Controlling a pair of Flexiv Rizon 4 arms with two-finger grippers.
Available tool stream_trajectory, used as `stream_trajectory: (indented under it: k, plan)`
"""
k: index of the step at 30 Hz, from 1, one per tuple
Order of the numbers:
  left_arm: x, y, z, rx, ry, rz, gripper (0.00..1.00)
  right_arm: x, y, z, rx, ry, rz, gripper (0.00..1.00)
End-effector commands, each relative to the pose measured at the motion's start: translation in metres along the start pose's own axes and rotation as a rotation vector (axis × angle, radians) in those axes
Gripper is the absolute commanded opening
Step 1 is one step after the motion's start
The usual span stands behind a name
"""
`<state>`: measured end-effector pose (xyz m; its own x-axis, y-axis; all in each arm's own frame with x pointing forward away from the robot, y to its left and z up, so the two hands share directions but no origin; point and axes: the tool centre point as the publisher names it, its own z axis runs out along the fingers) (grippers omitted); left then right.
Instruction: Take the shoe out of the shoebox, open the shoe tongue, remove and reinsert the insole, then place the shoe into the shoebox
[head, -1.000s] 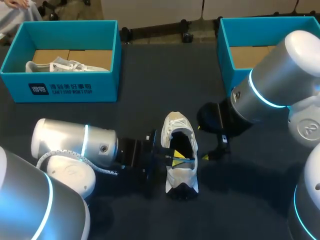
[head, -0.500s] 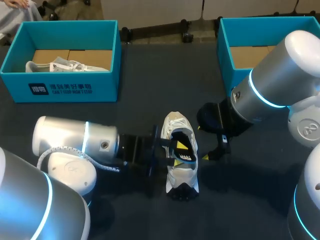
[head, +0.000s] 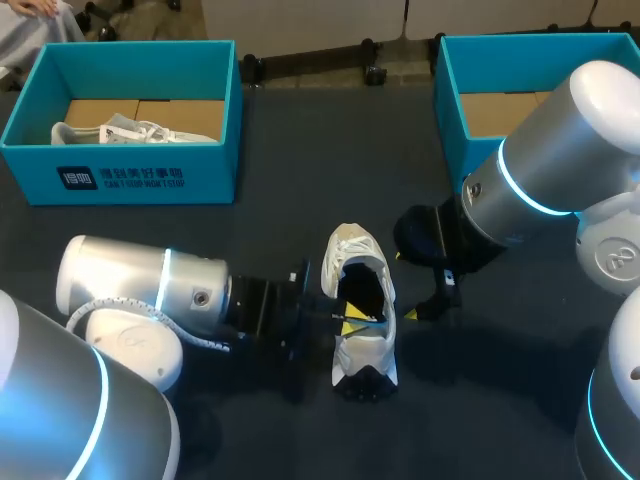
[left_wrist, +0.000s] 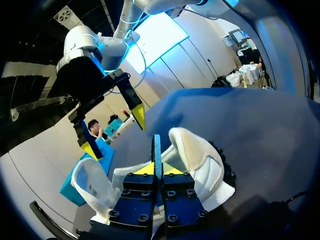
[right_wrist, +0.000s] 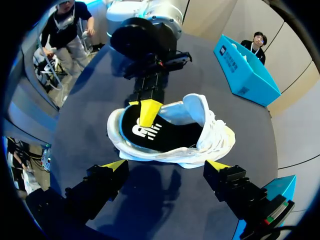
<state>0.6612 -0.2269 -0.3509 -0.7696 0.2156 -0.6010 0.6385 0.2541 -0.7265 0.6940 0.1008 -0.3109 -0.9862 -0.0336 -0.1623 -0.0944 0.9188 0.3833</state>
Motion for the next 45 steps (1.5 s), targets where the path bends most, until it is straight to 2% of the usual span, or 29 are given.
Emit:
stream_trajectory:
  k: [1,8,9,10,11,12,13,16,18,21,26,27,28,37,41,43,44,45]
  plan:
    - [-0.001,0.013,0.009,-0.006,0.01,0.003,0.0,0.001,0.0,0.0,0.002,-0.002,0.001,1.0]
    - [-0.001,0.02,0.009,-0.034,0.011,-0.002,0.0,0.001,0.0,0.0,0.002,-0.002,0.001,1.0]
    - [-0.003,0.018,0.007,-0.028,-0.002,-0.006,0.04,0.001,0.0,0.0,0.002,-0.002,0.001,1.0]
    - [-0.004,0.016,0.006,-0.025,-0.008,-0.009,0.2,0.001,0.0,0.0,0.002,-0.002,0.001,1.0]
    - [-0.006,0.012,0.003,-0.019,-0.016,-0.013,0.45,0.001,0.0,0.0,0.002,-0.002,0.001,1.0]
    - [-0.007,0.009,0.002,-0.017,-0.019,-0.011,0.49,0.001,0.0,0.0,0.002,-0.002,0.001,1.0]
    - [-0.008,0.005,-0.001,-0.009,-0.023,-0.009,0.71,0.001,0.0,0.0,0.002,-0.002,0.001,1.0]
    - [-0.012,-0.005,-0.007,0.012,-0.039,-0.005,0.66,0.001,0.0,0.0,0.002,-0.002,0.001,1.0]
    - [-0.013,-0.009,-0.011,0.02,-0.043,-0.002,0.53,0.001,0.0,0.0,0.002,-0.002,0.001,1.0]
    - [-0.013,-0.011,-0.013,0.025,-0.043,-0.002,0.49,0.001,0.0,0.0,0.002,-0.002,0.001,1.0]
    - [-0.006,-0.011,-0.012,0.028,-0.018,-0.006,0.32,0.001,0.0,0.0,0.002,-0.002,0.001,1.0]
    - [-0.004,-0.01,-0.011,0.027,-0.011,-0.007,0.11,0.001,0.0,0.0,0.002,-0.002,0.001,1.0]
    - [-0.004,-0.009,-0.01,0.028,-0.003,-0.009,0.0,0.001,0.0,0.0,0.002,-0.002,0.001,1.0]
    - [0.003,0.005,0.001,-0.008,0.04,-0.024,0.0,0.001,0.0,0.0,0.002,-0.002,0.001,1.0]
    - [0.004,0.005,-0.001,-0.011,0.043,-0.029,0.0,0.001,0.0,0.0,0.002,-0.002,0.001,1.0]
    - [0.002,0.0,-0.004,-0.002,0.023,-0.03,0.49,0.001,0.0,0.0,0.002,-0.002,0.001,1.0]
    - [0.001,-0.001,-0.005,0.002,0.016,-0.033,0.85,0.001,0.0,0.0,0.002,-0.002,0.001,1.0]
    - [-0.001,-0.003,-0.007,0.005,0.011,-0.032,1.0,0.001,0.0,0.0,0.002,-0.002,0.001,1.0]
